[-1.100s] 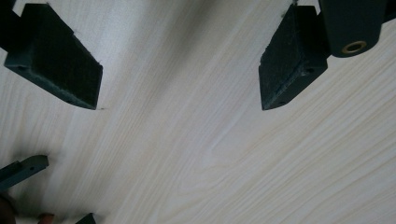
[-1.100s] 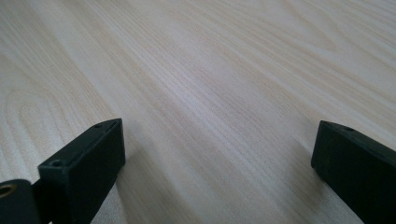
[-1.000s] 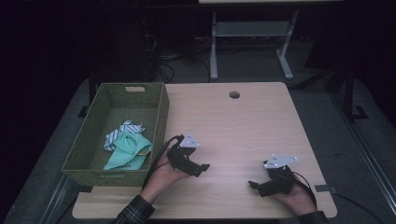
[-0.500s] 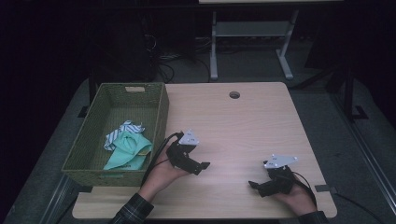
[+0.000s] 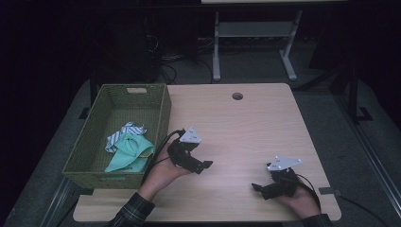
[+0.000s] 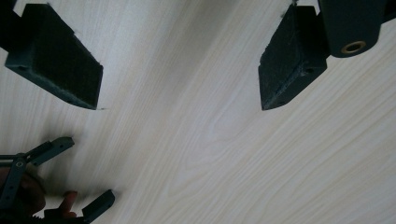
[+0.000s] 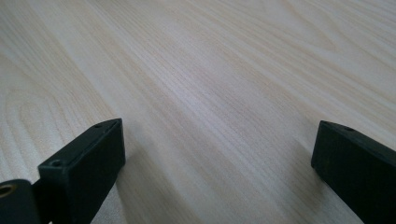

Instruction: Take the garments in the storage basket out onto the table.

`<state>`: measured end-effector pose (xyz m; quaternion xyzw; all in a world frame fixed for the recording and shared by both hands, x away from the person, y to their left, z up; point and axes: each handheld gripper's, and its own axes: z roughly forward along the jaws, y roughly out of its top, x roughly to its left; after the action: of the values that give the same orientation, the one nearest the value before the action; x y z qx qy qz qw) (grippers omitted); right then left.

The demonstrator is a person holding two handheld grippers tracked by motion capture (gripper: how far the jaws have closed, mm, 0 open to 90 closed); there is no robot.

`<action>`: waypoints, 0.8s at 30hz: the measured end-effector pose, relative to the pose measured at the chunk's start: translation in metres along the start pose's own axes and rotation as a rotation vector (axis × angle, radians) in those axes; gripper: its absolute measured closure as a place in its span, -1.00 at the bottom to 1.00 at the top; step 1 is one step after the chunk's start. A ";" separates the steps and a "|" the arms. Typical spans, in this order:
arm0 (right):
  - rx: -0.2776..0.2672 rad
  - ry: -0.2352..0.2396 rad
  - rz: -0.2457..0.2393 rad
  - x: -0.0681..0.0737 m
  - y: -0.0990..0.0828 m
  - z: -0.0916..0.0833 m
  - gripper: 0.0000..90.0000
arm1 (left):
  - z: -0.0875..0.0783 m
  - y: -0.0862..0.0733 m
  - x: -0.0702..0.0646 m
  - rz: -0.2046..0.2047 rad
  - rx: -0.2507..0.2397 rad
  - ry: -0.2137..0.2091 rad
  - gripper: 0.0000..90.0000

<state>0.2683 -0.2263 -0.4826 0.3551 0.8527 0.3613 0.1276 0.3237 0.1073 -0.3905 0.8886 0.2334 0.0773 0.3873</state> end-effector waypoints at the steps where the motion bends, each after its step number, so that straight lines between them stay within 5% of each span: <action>1: 0.000 0.000 0.000 0.000 0.000 0.000 -0.94 | -0.001 0.001 0.000 0.003 0.003 0.000 -0.71; 24: 0.000 0.000 0.000 0.000 0.000 0.000 -0.94 | -0.020 0.018 0.007 0.023 0.006 -0.018 -0.70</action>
<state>0.2683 -0.2263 -0.4826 0.3551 0.8526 0.3615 0.1276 0.3303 0.1131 -0.3641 0.8929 0.2200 0.0731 0.3859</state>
